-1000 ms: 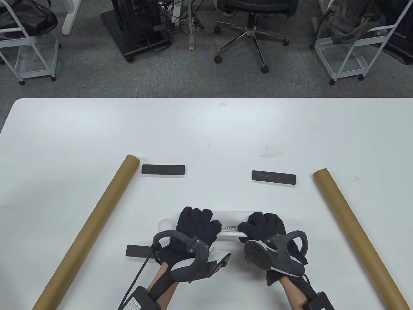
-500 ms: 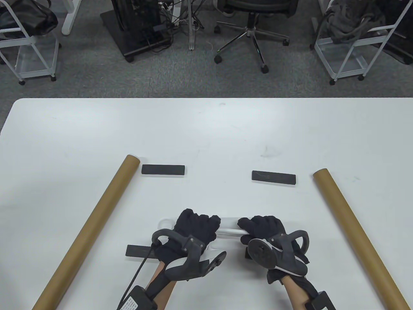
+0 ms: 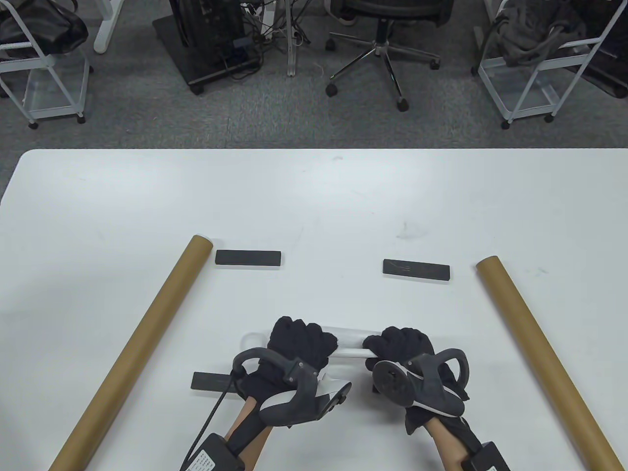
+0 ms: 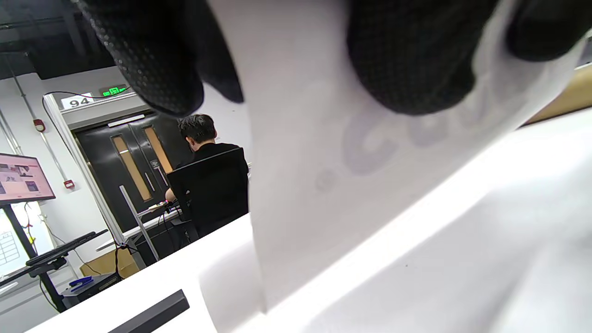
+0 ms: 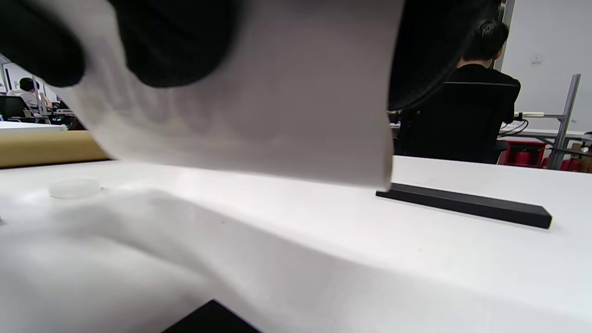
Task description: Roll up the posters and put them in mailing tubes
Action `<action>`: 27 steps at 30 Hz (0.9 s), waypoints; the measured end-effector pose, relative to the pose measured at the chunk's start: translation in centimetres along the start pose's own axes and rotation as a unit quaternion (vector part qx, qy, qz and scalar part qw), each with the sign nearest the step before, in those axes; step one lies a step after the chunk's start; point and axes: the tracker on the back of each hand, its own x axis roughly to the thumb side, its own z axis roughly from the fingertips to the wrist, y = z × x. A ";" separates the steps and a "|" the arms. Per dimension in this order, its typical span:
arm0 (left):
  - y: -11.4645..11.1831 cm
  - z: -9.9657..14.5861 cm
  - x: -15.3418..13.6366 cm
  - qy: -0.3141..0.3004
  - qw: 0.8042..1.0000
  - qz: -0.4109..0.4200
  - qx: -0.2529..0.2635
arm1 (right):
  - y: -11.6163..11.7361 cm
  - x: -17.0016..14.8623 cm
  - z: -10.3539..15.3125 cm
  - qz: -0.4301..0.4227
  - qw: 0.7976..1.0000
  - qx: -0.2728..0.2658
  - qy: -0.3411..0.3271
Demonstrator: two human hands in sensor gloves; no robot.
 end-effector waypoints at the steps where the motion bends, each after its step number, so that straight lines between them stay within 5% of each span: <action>1: -0.1 0.0 0.0 0.000 1.000 0.001 -0.002 | 0.1 -0.1 0.0 -0.005 1.000 -0.002 0.001; 20: -0.5 0.2 -0.8 0.027 0.998 0.046 0.016 | 0.0 -0.5 0.0 0.017 1.000 -0.014 0.014; 27: -0.7 0.0 -0.4 0.017 0.998 0.046 -0.028 | 0.5 -0.7 -0.3 -0.011 0.999 0.047 0.025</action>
